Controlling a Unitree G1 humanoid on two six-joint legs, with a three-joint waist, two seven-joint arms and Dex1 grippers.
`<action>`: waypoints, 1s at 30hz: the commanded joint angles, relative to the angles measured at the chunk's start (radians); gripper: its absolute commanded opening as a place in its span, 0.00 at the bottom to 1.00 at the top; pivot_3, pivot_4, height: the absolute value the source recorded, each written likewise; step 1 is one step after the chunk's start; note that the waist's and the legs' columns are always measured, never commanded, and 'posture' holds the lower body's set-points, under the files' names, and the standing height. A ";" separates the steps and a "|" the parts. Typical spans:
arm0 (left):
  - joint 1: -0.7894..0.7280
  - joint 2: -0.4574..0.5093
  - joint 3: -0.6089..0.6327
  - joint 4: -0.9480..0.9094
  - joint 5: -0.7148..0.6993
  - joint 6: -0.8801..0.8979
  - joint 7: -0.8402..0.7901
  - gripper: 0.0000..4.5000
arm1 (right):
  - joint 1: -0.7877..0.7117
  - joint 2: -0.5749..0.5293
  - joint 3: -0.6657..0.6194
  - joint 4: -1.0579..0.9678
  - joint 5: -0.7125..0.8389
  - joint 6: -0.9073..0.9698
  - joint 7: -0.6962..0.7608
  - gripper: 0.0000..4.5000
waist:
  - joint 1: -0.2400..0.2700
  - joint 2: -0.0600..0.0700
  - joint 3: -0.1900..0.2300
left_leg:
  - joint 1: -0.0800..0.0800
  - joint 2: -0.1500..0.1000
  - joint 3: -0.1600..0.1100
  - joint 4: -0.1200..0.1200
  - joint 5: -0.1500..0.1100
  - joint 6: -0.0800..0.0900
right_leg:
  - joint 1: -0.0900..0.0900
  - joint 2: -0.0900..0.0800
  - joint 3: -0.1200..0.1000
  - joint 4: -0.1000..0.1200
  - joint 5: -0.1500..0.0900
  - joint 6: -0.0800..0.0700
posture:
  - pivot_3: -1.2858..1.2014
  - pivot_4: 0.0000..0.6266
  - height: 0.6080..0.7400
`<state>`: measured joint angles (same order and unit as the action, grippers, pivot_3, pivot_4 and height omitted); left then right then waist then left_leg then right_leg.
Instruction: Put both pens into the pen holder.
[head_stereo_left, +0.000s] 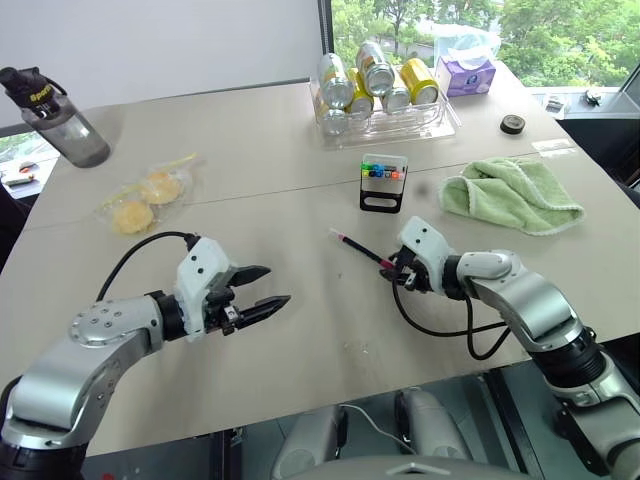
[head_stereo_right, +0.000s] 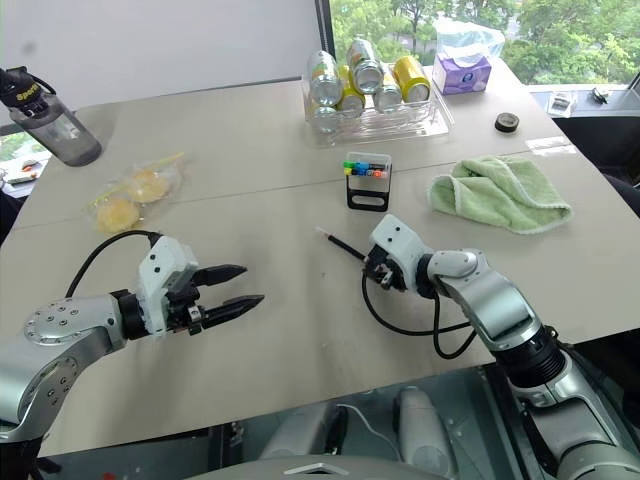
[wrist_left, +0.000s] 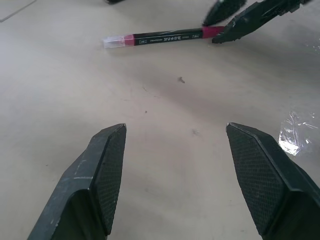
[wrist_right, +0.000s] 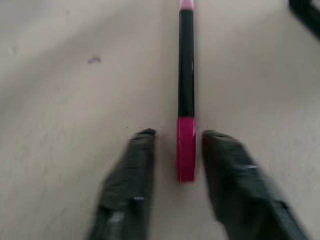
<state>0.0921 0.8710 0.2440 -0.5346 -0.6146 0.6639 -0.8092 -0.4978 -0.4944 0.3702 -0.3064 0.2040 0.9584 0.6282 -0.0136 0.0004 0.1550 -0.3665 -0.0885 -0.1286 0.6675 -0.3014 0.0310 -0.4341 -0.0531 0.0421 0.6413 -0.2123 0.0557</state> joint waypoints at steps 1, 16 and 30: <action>-0.041 0.011 0.030 -0.055 -0.035 0.038 0.023 0.73 | -0.011 -0.004 -0.010 -0.035 0.001 0.005 0.003 0.01 | 0.000 0.000 0.000 | 0.000 0.000 0.000 0.000 0.000 0.000 | 0.000 0.000 0.000 0.000 0.000 0.000 | 0.52 0.24 0.99; -0.220 -0.294 0.105 -0.013 -0.296 0.192 0.331 0.73 | 0.014 0.116 -0.121 -0.108 0.115 -0.209 0.042 0.01 | 0.000 -0.002 0.000 | 0.000 0.000 -0.001 0.001 0.000 0.000 | 0.000 0.000 -0.001 0.000 0.000 0.000 | 0.52 0.24 0.99; -0.303 -0.490 0.144 0.065 -0.615 0.168 0.516 0.73 | 0.044 0.132 -0.102 -0.122 0.144 -0.358 0.109 0.01 | 0.001 -0.003 -0.001 | 0.001 0.000 -0.001 0.002 0.000 0.000 | 0.001 0.000 -0.001 0.001 0.000 0.000 | 0.52 0.24 0.99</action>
<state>-0.1963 0.3777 0.3828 -0.4586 -1.2019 0.8564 -0.2973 -0.4544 -0.3600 0.2710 -0.3899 0.3362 0.6252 0.7286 -0.0130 -0.0027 0.1542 -0.3656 -0.0889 -0.1296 0.6696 -0.3012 0.0307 -0.4330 -0.0528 0.0416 0.6426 -0.2121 0.0560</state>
